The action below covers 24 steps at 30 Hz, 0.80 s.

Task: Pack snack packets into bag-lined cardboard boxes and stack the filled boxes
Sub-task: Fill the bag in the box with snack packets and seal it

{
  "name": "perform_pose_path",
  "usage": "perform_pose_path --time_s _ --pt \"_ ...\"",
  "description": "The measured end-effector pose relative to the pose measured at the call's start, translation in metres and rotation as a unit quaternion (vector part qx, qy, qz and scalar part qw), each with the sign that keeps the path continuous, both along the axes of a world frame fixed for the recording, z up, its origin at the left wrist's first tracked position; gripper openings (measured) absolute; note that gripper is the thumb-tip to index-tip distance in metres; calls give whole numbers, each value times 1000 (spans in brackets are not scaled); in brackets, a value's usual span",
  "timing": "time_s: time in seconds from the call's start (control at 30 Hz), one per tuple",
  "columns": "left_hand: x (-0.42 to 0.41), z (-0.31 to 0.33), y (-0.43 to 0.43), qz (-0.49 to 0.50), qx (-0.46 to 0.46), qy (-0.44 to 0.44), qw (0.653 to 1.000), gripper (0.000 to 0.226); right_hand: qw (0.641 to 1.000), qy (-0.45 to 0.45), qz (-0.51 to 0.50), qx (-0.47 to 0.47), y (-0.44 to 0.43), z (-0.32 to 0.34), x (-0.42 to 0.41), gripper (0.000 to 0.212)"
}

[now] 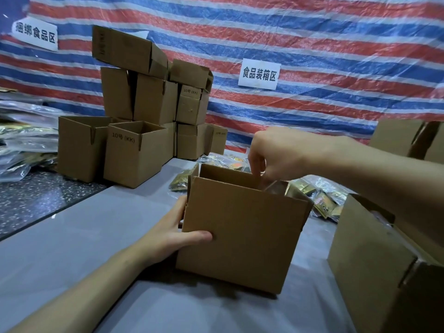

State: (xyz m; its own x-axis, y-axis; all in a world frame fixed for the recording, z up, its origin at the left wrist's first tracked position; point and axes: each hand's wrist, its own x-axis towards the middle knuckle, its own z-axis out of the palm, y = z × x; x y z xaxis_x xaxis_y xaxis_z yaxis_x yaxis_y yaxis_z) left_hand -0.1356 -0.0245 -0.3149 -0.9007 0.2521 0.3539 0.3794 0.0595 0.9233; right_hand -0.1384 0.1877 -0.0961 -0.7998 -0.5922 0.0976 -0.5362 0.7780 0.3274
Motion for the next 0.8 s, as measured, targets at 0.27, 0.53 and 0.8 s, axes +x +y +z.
perform_pose_path --time_s 0.27,0.53,0.8 --pt "2 0 -2 1 -7 2 1000 88 846 -461 -209 -164 2 -16 -15 48" --pt "-5 2 -8 42 30 -2 999 101 827 -490 -202 -186 -3 -26 -35 59" --pt "-20 4 -24 180 113 -13 977 121 905 -124 -105 -394 2 -3 -82 51"
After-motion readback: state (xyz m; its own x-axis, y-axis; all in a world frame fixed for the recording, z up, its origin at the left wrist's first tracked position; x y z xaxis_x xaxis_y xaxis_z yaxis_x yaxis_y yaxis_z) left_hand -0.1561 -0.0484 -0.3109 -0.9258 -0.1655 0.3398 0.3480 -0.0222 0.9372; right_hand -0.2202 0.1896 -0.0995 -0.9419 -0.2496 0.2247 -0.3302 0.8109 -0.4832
